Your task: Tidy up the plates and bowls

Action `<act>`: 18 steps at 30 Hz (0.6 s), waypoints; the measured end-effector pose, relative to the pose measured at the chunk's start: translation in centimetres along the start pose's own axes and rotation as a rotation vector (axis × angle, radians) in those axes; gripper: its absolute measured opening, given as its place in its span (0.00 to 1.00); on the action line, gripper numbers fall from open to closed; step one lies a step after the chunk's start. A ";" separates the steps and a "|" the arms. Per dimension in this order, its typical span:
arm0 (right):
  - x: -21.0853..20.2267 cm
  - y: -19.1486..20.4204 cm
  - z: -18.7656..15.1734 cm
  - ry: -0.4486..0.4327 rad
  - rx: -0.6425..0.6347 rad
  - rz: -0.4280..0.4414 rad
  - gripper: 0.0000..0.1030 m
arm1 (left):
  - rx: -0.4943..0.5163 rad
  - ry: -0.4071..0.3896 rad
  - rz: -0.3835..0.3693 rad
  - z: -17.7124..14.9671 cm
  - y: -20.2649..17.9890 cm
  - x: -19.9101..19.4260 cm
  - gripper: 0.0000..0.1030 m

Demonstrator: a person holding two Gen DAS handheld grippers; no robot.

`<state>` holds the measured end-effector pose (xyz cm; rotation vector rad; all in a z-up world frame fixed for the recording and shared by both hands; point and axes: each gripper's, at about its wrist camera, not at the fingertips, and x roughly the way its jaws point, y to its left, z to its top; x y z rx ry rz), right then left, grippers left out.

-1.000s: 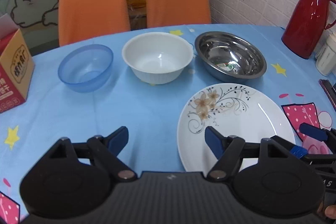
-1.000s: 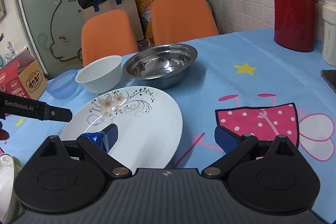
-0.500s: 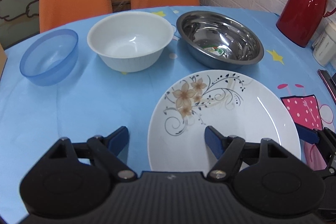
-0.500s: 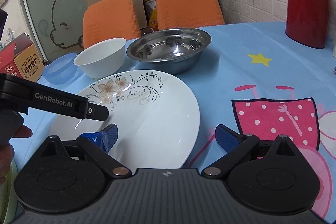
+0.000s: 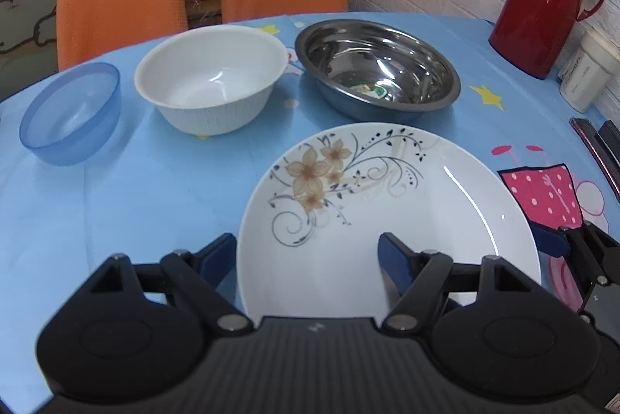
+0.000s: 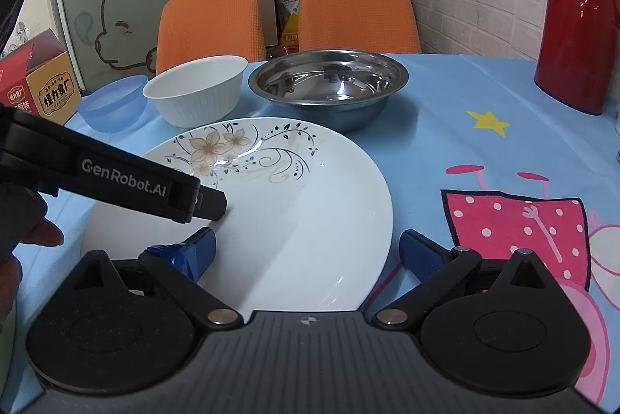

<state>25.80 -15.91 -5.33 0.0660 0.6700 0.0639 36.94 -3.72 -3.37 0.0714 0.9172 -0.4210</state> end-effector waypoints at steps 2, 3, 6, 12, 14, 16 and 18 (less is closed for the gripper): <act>0.0 -0.1 0.0 0.001 -0.002 0.004 0.87 | 0.010 -0.005 -0.008 -0.2 -0.1 -0.1 0.71; 0.0 0.0 -0.1 0.001 -0.003 0.006 0.87 | 0.015 -0.007 -0.013 -0.3 0.0 -0.1 0.71; -0.3 -0.1 -0.2 0.002 -0.007 0.013 0.87 | 0.020 -0.012 -0.019 -0.4 0.2 -0.2 0.71; 0.0 1.3 -0.2 0.002 -0.039 0.045 0.87 | 0.023 -0.032 -0.005 -0.5 -0.4 -0.2 0.68; 0.0 1.3 -0.2 -0.003 -0.030 0.038 0.86 | 0.019 -0.029 0.000 -0.4 -0.4 -0.2 0.68; -0.2 1.3 -0.1 -0.009 -0.018 0.030 0.85 | 0.007 -0.012 0.009 -0.3 -0.5 -0.3 0.67; -0.4 1.4 0.0 -0.005 0.002 0.023 0.85 | -0.005 -0.003 0.003 -0.2 -0.4 -0.6 0.67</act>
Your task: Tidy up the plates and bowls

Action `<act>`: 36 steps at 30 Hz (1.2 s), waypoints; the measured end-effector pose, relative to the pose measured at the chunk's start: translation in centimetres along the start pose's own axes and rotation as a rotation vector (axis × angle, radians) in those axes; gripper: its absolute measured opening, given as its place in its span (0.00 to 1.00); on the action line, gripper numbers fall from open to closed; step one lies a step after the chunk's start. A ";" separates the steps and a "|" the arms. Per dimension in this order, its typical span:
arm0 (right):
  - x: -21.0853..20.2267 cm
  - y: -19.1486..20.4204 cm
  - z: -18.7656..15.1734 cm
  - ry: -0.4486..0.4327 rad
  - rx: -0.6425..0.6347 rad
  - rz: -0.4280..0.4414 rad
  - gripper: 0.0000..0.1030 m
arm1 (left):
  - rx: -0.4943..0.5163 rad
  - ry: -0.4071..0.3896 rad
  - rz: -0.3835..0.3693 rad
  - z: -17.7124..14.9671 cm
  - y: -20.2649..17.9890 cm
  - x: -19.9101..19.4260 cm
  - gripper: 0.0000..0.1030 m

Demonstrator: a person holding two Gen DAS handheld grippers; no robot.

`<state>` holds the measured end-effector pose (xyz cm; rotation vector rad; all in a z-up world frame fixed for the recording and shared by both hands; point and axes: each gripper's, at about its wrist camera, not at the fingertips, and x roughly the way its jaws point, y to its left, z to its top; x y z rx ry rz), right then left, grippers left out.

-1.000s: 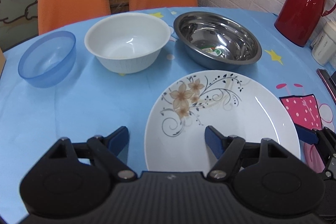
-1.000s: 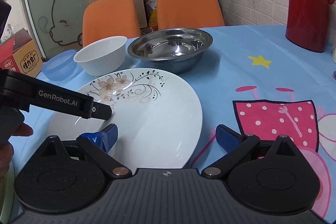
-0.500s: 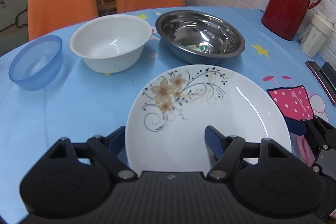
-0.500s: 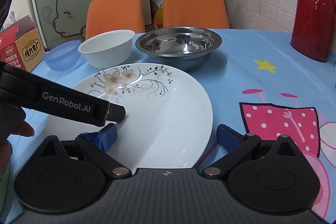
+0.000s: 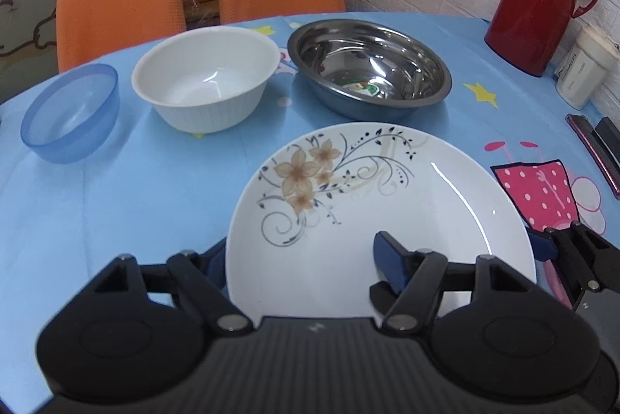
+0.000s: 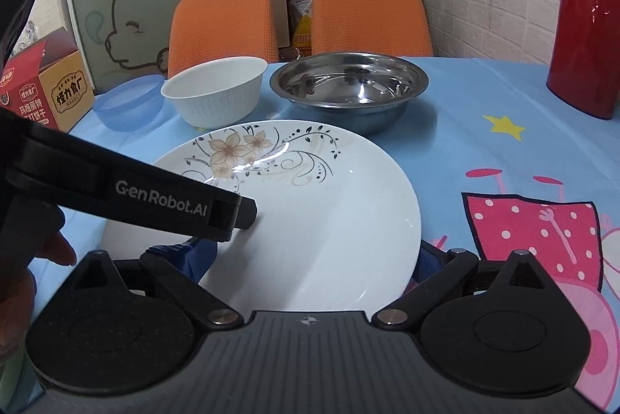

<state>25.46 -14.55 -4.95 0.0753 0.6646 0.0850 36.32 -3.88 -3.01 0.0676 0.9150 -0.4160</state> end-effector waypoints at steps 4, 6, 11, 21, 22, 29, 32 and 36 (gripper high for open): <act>-1.3 0.4 0.1 -0.040 -0.007 -0.012 0.85 | 0.024 -0.043 0.010 -0.2 -0.3 -1.7 0.67; -1.8 0.8 0.1 -0.052 -0.012 -0.011 0.85 | 0.033 -0.062 0.022 -0.3 -0.4 -2.6 0.67; -3.6 1.5 0.5 -0.081 -0.011 -0.006 0.85 | 0.013 -0.088 0.008 -0.6 -0.3 -4.9 0.66; -7.6 4.2 0.7 -0.116 -0.036 0.012 0.85 | -0.023 -0.135 0.016 -3.0 0.9 -10.2 0.66; -8.0 4.6 0.6 -0.119 -0.044 0.013 0.85 | -0.030 -0.143 0.015 -3.5 1.2 -10.9 0.66; -11.0 9.0 -0.5 -0.148 -0.103 0.043 0.85 | -0.082 -0.194 0.046 -7.5 4.0 -15.8 0.66; -11.6 11.4 -1.3 -0.150 -0.124 0.077 0.85 | -0.117 -0.200 0.079 -9.6 5.8 -17.6 0.66; -12.0 14.5 -2.5 -0.133 -0.156 0.143 0.85 | -0.178 -0.194 0.123 -12.8 8.5 -19.4 0.66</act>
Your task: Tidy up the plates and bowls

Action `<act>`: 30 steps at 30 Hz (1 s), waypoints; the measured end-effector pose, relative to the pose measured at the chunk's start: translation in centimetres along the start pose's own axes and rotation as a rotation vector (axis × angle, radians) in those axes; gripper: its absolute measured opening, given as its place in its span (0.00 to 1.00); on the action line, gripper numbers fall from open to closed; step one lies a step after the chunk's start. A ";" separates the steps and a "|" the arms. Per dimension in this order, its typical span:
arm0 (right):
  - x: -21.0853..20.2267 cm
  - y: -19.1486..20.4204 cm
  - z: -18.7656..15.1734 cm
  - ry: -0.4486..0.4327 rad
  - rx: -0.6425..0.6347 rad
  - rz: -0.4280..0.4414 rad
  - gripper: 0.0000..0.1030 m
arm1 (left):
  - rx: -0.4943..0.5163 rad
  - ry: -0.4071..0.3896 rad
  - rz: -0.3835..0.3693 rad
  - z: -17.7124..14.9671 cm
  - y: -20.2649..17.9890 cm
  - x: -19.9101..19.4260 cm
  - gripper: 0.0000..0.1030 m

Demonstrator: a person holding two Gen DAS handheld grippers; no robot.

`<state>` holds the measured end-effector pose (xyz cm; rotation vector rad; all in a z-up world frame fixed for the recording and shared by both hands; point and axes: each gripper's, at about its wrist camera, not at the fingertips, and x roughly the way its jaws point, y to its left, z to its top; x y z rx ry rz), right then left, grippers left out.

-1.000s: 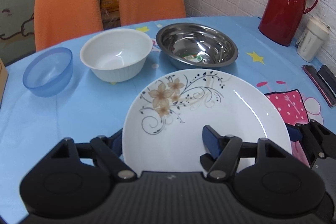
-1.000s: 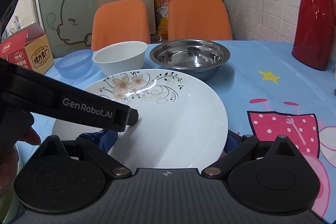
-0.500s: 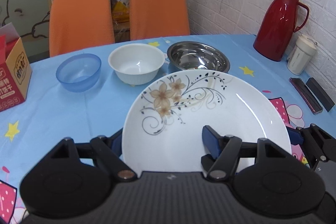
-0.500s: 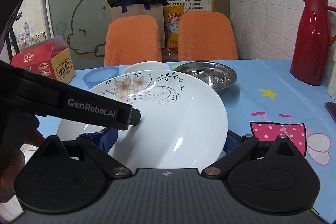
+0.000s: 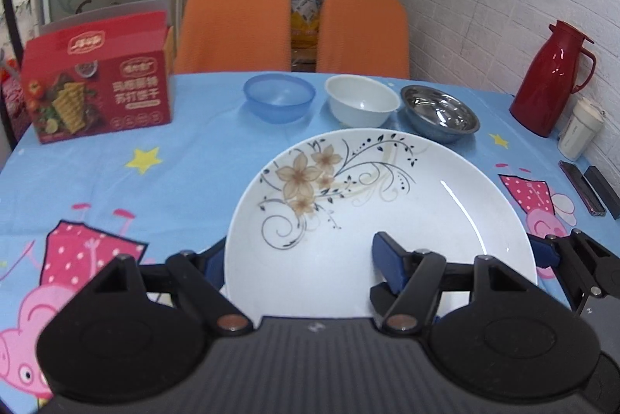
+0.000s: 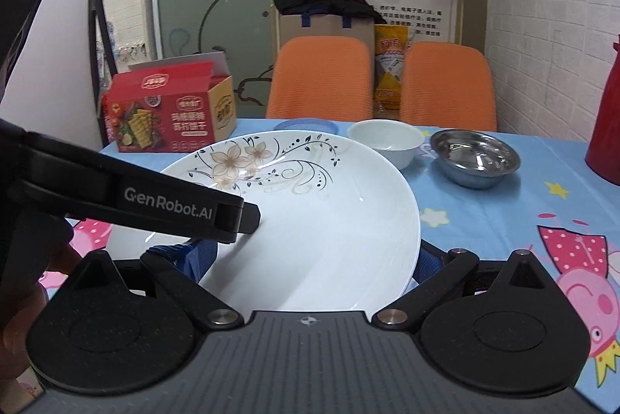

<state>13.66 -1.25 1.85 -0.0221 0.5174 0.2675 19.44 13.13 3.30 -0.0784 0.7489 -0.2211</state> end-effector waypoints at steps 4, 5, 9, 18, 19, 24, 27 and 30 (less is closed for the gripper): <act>0.5 2.7 -1.1 0.037 -0.037 0.064 0.85 | -0.046 0.021 0.048 -2.1 2.8 -1.0 0.65; 0.6 3.3 -1.4 0.051 -0.044 0.081 0.85 | -0.055 0.028 0.053 -2.5 3.2 -1.0 0.64; 1.1 4.8 -2.3 0.093 -0.067 0.107 0.85 | -0.096 0.058 0.047 -3.8 4.6 -0.2 0.64; 2.6 4.7 -3.6 0.162 -0.054 0.124 0.86 | -0.091 0.045 0.037 -4.7 4.7 -0.1 0.65; 2.7 4.4 -3.6 0.170 -0.043 0.136 0.86 | -0.096 0.045 0.035 -4.6 4.8 -0.2 0.65; 1.6 3.3 -3.2 0.112 -0.013 0.157 0.83 | -0.054 -0.054 0.110 -4.0 4.4 -2.1 0.69; 0.1 3.0 -2.4 0.034 -0.034 0.119 0.84 | -0.017 -0.120 0.123 -2.9 3.5 -3.5 0.69; -0.4 2.6 -1.9 0.010 -0.034 0.129 0.84 | 0.014 -0.145 0.107 -2.2 2.3 -3.9 0.69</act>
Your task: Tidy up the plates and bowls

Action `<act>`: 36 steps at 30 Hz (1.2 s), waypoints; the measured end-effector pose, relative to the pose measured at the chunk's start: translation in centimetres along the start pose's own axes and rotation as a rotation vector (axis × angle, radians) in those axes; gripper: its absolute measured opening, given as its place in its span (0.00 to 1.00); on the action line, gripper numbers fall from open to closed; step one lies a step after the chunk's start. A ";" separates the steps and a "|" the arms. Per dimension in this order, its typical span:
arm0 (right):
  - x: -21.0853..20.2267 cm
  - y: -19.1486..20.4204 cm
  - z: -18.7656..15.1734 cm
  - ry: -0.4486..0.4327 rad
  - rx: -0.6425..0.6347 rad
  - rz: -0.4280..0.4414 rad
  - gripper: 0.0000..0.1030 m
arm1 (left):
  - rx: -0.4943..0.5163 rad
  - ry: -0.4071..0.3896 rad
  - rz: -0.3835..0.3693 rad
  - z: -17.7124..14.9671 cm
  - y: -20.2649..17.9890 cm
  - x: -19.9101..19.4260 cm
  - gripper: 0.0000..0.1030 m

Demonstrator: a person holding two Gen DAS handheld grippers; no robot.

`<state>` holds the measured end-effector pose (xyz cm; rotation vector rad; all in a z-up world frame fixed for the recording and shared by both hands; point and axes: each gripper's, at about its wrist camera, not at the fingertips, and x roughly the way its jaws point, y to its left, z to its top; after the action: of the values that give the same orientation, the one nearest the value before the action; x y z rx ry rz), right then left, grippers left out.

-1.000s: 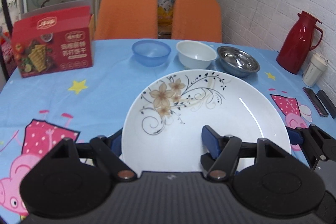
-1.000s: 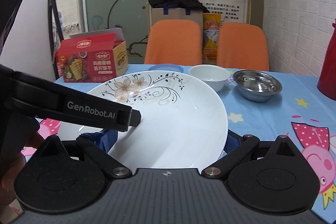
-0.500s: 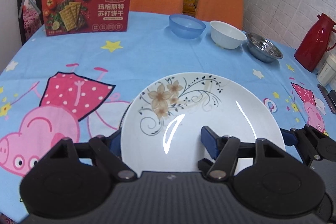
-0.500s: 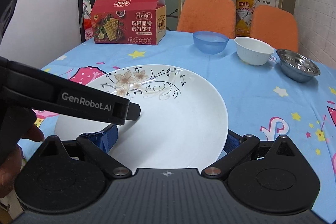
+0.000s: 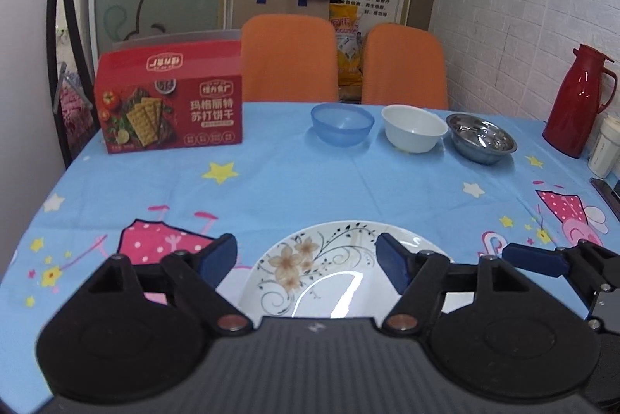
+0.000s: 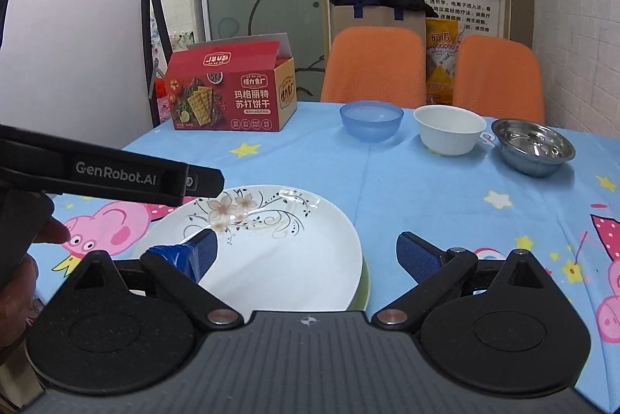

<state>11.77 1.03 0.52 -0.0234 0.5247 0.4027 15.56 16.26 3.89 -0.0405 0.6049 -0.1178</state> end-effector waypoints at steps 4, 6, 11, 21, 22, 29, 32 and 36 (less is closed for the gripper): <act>0.0 -0.7 -0.5 0.016 0.012 0.002 0.84 | 0.028 0.017 -0.013 0.2 -1.5 0.7 0.70; 0.2 -1.5 -0.8 0.028 0.025 -0.006 0.84 | 0.031 0.040 -0.019 0.0 -2.2 1.5 0.70; -0.1 -4.4 -1.0 0.035 0.074 -0.054 0.85 | 0.032 0.089 -0.036 0.2 -3.4 3.3 0.70; 0.0 -12.6 -1.0 0.045 0.215 -0.150 0.85 | 0.097 0.115 -0.069 2.8 -8.2 7.0 0.70; 0.1 -13.2 -1.0 0.045 0.225 -0.155 0.85 | 0.105 0.120 -0.074 3.1 -8.7 7.5 0.70; 1.1 -17.8 -2.0 0.054 0.322 -0.169 0.85 | 0.176 0.167 -0.096 4.5 -12.1 10.5 0.71; 1.4 -19.4 -2.1 0.052 0.351 -0.169 0.85 | 0.206 0.175 -0.104 5.1 -13.3 11.7 0.71; 2.0 -21.2 -1.1 0.043 0.338 -0.172 0.85 | 0.246 0.207 -0.131 6.5 -14.8 13.7 0.71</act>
<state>20.87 -17.95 -3.07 0.2471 0.6227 0.1422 28.96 -0.08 2.55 0.1726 0.7909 -0.3253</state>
